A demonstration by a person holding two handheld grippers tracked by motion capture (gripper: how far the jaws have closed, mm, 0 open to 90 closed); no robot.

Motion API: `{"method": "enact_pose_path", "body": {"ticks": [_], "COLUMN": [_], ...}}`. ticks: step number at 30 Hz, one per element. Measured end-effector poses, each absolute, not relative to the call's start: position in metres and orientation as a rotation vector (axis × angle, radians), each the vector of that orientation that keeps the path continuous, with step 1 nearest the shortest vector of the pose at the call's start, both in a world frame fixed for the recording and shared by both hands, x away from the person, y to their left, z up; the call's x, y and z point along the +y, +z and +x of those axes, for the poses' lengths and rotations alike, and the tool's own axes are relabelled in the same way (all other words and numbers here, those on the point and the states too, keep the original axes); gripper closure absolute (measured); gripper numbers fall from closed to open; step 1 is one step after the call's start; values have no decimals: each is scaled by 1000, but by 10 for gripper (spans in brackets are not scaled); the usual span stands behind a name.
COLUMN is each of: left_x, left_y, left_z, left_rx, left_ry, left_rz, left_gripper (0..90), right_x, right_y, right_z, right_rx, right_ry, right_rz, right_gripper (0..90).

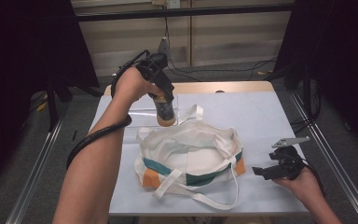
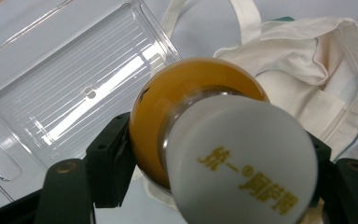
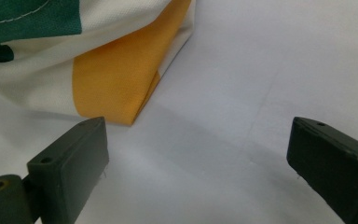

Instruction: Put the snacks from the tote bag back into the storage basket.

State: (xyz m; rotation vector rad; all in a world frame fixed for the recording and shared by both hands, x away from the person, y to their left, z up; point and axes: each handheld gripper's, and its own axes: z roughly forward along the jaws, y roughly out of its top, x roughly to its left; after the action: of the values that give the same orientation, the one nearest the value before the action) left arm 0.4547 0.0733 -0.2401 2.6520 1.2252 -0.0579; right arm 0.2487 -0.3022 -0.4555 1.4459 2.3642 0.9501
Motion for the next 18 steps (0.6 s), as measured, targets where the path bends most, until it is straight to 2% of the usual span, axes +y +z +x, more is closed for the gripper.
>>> {"method": "enact_pose_path", "body": {"ticks": [18], "left_x": [73], "left_y": [-248], "left_z": [472], "left_rx": [1260], "left_ry": [-61], "left_rz": [2645], "left_gripper": [306], "right_x": [-302], "right_y": [-455], "right_z": [249], "right_rx": [2374], "right_ry": [940], "right_rz": [1434], "right_gripper": [52]}}
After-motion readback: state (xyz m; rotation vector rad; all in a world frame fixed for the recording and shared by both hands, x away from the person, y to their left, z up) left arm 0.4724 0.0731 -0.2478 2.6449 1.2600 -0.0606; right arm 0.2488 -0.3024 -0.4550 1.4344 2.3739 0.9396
